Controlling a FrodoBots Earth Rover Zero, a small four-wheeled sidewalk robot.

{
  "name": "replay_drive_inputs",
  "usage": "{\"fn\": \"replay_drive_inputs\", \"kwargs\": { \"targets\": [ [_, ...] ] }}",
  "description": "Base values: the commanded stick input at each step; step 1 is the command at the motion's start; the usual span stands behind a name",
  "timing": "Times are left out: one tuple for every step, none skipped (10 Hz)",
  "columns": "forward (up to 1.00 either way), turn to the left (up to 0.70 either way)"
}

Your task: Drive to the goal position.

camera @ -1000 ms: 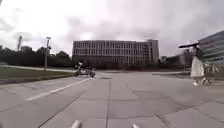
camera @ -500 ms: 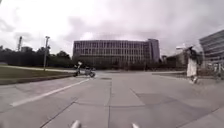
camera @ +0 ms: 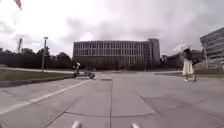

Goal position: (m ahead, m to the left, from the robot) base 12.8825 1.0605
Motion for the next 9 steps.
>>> {"fn": "replay_drive_inputs", "kwargs": {
  "targets": [
    [0.70,0.00],
    [0.70,0.00],
    [0.70,0.00],
    [0.70,0.00],
    [0.70,0.00],
    [0.70,0.00],
    [0.70,0.00],
    [0.70,0.00],
    [0.70,0.00]
  ]
}}
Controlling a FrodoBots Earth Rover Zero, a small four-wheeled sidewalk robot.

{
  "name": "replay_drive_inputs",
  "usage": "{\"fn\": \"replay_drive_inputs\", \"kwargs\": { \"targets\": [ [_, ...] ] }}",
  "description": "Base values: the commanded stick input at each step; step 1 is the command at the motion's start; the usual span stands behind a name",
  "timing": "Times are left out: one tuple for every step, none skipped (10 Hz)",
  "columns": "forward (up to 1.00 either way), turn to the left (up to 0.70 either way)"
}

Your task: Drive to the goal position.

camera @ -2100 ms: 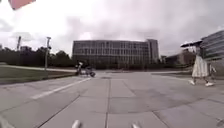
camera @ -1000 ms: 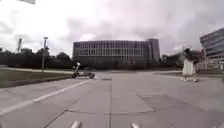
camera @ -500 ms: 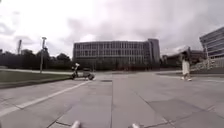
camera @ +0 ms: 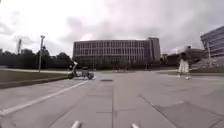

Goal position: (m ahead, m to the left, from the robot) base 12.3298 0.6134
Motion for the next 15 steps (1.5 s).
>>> {"fn": "replay_drive_inputs", "kwargs": {
  "targets": [
    [0.70,0.00],
    [0.70,0.00],
    [0.70,0.00],
    [0.70,0.00],
    [0.70,0.00],
    [0.70,0.00],
    [0.70,0.00],
    [0.70,0.00],
    [0.70,0.00],
    [0.70,0.00],
    [0.70,0.00],
    [0.70,-0.04],
    [0.70,-0.08],
    [0.70,-0.09],
    [0.70,-0.12]
  ]
}}
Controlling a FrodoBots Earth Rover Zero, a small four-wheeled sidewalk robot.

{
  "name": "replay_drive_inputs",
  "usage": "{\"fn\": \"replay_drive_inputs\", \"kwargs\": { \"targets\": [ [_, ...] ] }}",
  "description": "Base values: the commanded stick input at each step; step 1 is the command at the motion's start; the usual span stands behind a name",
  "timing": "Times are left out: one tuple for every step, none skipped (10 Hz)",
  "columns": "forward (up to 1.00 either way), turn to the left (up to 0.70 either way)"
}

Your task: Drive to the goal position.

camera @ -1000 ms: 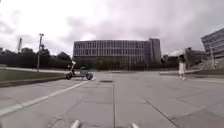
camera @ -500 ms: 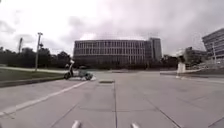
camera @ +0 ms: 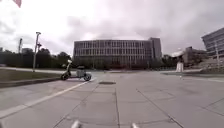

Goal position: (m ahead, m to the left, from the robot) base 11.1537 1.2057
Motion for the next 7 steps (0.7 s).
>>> {"fn": "replay_drive_inputs", "kwargs": {
  "targets": [
    [0.70,-0.20],
    [0.70,-0.24],
    [0.70,-0.20],
    [0.70,-0.10],
    [0.70,0.00],
    [0.70,0.00],
    [0.70,0.00]
  ]
}}
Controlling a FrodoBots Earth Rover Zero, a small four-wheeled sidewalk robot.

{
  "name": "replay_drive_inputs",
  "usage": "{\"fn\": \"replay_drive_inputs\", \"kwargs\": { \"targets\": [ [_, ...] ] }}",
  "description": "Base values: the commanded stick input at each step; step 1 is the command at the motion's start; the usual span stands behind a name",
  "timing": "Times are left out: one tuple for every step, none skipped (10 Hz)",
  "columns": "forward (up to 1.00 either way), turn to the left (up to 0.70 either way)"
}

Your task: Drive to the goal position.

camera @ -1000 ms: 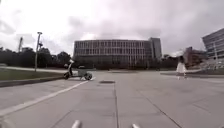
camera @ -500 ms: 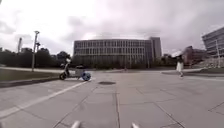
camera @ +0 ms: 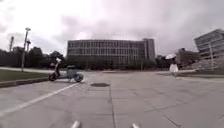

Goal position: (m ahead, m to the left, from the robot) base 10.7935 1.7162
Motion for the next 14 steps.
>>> {"fn": "replay_drive_inputs", "kwargs": {
  "targets": [
    [0.70,0.00],
    [0.70,0.00],
    [0.70,0.00],
    [0.70,0.00],
    [0.70,0.00],
    [0.70,0.00],
    [0.70,0.00],
    [0.70,0.00],
    [0.70,0.00],
    [0.70,0.00],
    [0.70,0.00],
    [0.70,0.00],
    [0.70,0.00],
    [0.70,0.00]
  ]
}}
